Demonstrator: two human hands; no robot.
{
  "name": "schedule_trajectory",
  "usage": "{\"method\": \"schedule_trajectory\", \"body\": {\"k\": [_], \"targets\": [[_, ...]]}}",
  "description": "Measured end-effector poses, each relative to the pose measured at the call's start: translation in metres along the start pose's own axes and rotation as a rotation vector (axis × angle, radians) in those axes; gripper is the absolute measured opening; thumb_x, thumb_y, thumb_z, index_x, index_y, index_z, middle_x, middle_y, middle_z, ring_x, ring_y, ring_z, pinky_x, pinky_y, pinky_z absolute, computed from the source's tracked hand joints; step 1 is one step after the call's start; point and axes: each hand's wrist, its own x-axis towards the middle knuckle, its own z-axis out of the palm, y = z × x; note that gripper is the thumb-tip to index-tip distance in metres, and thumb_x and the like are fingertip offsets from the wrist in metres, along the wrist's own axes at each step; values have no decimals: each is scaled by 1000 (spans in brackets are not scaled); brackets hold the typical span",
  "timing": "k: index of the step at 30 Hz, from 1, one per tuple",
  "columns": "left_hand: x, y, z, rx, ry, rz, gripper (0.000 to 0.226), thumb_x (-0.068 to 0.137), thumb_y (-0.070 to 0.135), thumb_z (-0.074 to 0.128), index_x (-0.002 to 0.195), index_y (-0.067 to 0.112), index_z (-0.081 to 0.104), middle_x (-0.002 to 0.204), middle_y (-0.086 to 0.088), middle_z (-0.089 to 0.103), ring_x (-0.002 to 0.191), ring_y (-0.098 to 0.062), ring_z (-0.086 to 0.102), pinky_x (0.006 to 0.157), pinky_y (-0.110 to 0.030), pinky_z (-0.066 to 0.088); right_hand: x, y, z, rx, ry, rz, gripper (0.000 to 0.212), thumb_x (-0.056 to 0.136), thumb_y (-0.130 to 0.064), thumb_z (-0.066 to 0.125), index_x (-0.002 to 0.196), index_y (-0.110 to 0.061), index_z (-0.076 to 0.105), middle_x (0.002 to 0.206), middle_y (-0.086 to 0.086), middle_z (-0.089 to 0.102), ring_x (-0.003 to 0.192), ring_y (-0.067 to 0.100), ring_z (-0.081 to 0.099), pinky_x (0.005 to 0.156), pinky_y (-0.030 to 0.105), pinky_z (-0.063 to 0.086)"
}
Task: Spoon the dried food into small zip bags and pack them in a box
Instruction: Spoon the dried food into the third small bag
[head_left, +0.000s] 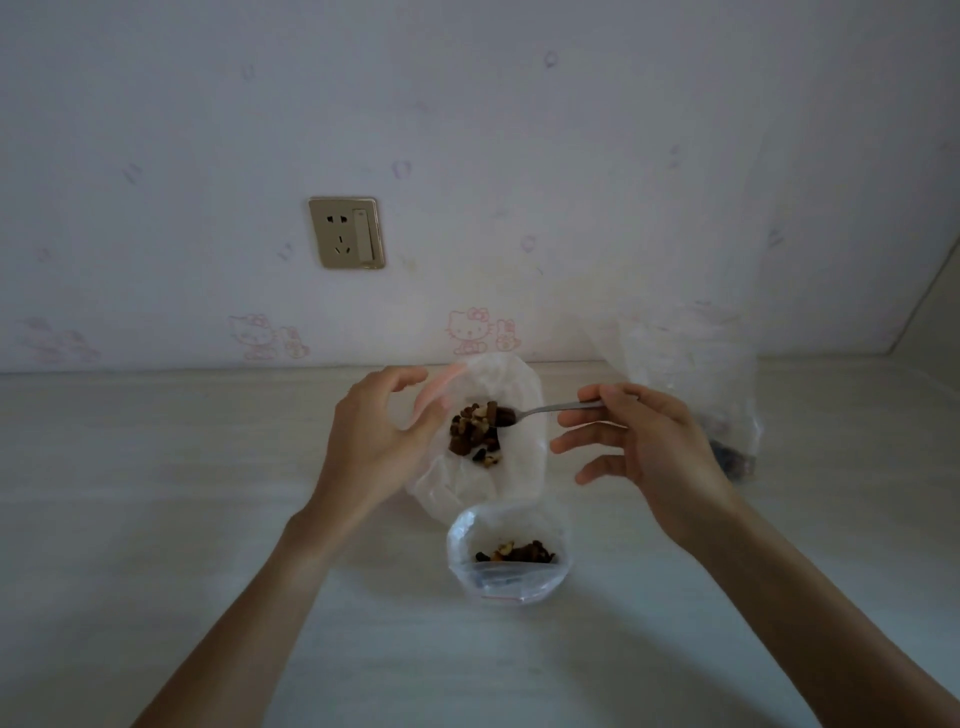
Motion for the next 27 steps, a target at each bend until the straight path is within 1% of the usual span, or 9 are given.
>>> {"method": "schedule_trajectory", "body": {"k": [4, 7, 9, 11, 14, 17, 21, 24, 27], "targets": [[-36, 14, -15, 31, 53, 81, 11, 90, 42, 68, 95, 33, 68, 86, 20, 69, 87, 4, 65, 71, -7, 44, -21, -6, -10, 30, -31, -8, 29, 109, -18, 44, 104, 1, 65, 91, 26, 73, 74, 40, 73, 46, 37, 55], [-64, 18, -20, 20, -135, -25, 29, 91, 58, 62, 78, 32, 68, 69, 15, 69, 63, -2, 65, 56, -15, 48, -38, -4, -17, 16, -58, 5, 30, 108, -19, 44, 100, 1, 65, 89, 27, 72, 70, 40, 72, 44, 36, 53], [-79, 19, -18, 24, -313, -110, 37, 93, 63, 59, 78, 31, 70, 69, 13, 71, 61, -5, 67, 60, -24, 52, -48, 0, -21, -11, -73, 13, 31, 108, -19, 44, 98, 1, 65, 89, 28, 71, 69, 41, 71, 42, 35, 51], [-90, 21, -13, -17, -378, -147, 30, 95, 56, 63, 82, 31, 73, 71, 11, 74, 64, -6, 69, 63, -25, 52, -55, 5, -23, -82, -97, 9, 32, 108, -20, 43, 99, 2, 64, 89, 28, 72, 70, 42, 71, 42, 36, 51], [-95, 25, -8, -94, -360, -174, 17, 98, 39, 68, 87, 29, 76, 74, 4, 76, 66, -11, 72, 70, -34, 58, -65, 9, -26, -247, -164, -69, 33, 106, -25, 45, 101, 1, 65, 87, 20, 74, 75, 41, 73, 44, 38, 53], [-98, 29, -8, -185, -335, -208, 15, 99, 31, 70, 87, 26, 77, 72, -4, 75, 65, -19, 73, 73, -45, 61, -75, 8, -29, -525, -307, -301, 33, 107, -33, 43, 106, -12, 68, 96, 9, 73, 84, 29, 74, 49, 37, 56], [-101, 30, -9, -196, -297, -185, 14, 99, 31, 69, 88, 27, 76, 71, -2, 74, 63, -16, 73, 72, -45, 61, -80, 3, -34, -830, -414, -516, 31, 109, -40, 38, 114, -28, 67, 103, -12, 71, 94, 19, 70, 58, 31, 58], [-100, 30, -11, -195, -279, -184, 13, 99, 30, 69, 89, 25, 76, 71, -2, 74, 62, -16, 73, 73, -46, 62, -77, 0, -35, -773, -421, -541, 31, 109, -35, 39, 114, -20, 66, 101, -9, 71, 93, 21, 71, 56, 35, 58], [-98, 30, -11, -141, -292, -157, 14, 99, 30, 69, 87, 27, 76, 70, 1, 74, 62, -15, 72, 73, -46, 61, -68, -1, -32, -539, -357, -462, 30, 109, -28, 43, 107, -8, 67, 94, 5, 73, 86, 29, 73, 51, 42, 58]]}}
